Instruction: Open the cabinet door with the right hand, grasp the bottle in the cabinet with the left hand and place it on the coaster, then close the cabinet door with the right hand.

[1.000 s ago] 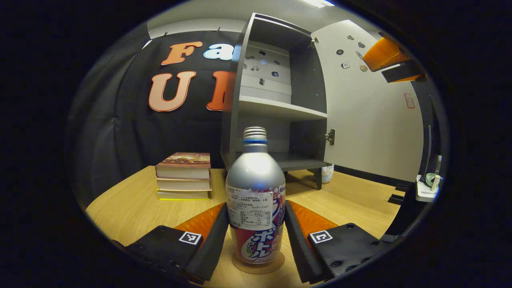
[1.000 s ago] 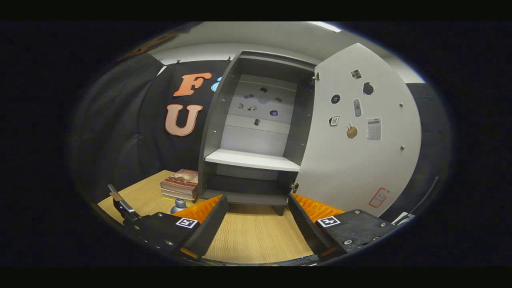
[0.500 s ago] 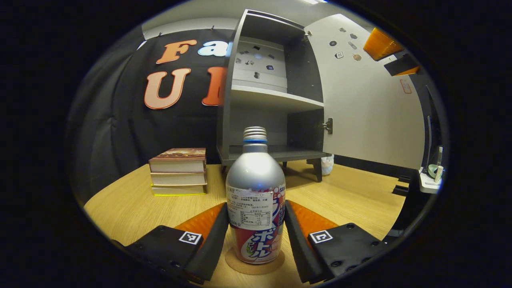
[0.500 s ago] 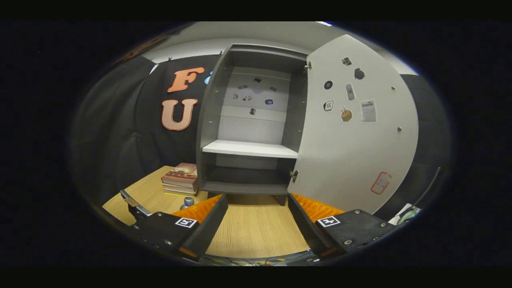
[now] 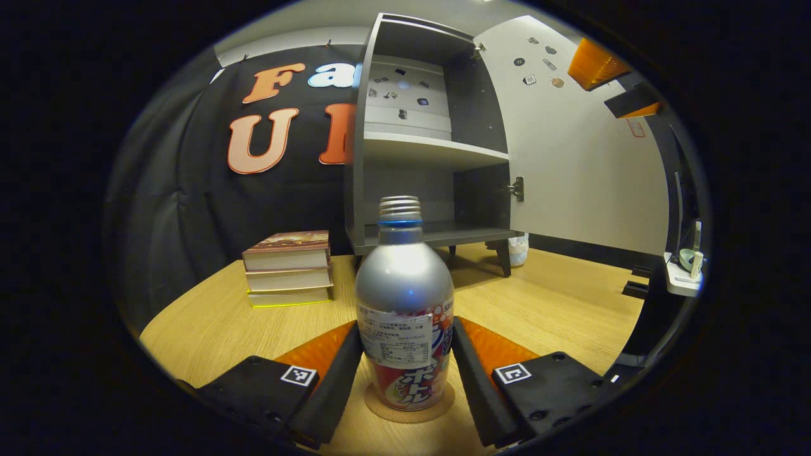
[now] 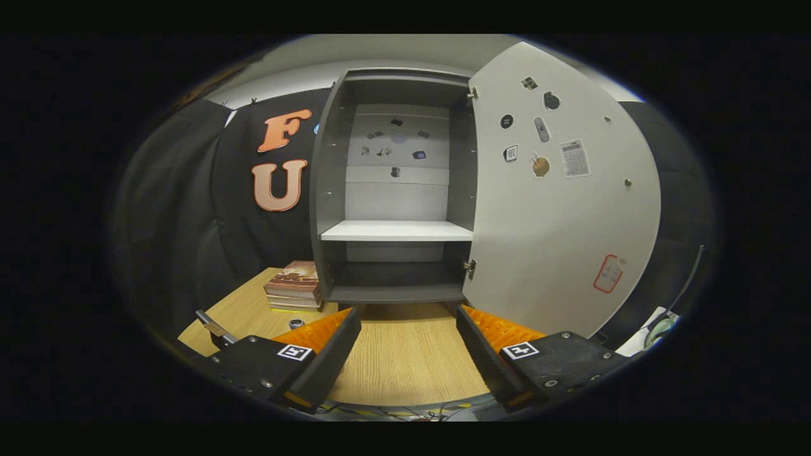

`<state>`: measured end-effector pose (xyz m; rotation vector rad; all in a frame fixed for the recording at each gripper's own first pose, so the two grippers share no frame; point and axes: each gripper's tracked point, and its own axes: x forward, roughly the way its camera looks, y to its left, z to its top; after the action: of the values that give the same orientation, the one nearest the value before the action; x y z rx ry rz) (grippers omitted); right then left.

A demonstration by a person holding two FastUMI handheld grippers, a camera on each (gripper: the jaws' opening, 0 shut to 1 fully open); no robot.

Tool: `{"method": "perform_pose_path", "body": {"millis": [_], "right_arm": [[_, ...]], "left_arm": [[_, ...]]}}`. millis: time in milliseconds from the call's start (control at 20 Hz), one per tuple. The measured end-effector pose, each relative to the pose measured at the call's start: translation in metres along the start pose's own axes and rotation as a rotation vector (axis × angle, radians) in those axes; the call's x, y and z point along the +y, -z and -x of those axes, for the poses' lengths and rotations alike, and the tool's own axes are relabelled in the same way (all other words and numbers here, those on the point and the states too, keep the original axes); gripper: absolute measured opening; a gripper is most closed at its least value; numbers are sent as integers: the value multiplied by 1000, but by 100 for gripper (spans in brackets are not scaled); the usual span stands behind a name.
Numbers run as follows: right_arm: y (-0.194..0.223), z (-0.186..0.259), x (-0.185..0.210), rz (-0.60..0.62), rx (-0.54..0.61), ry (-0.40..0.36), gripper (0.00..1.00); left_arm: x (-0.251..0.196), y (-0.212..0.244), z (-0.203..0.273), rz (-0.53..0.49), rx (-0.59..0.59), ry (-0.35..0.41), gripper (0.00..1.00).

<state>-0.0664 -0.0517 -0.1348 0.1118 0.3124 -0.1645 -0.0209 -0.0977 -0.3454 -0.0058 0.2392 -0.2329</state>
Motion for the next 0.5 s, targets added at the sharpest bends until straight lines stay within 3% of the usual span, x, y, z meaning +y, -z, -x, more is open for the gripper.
{"method": "perform_pose_path", "body": {"millis": [500], "right_arm": [[0, -1, 2, -2, 6, -22, 93]], "left_arm": [[-1, 0, 2, -7, 36, 6, 87]]}}
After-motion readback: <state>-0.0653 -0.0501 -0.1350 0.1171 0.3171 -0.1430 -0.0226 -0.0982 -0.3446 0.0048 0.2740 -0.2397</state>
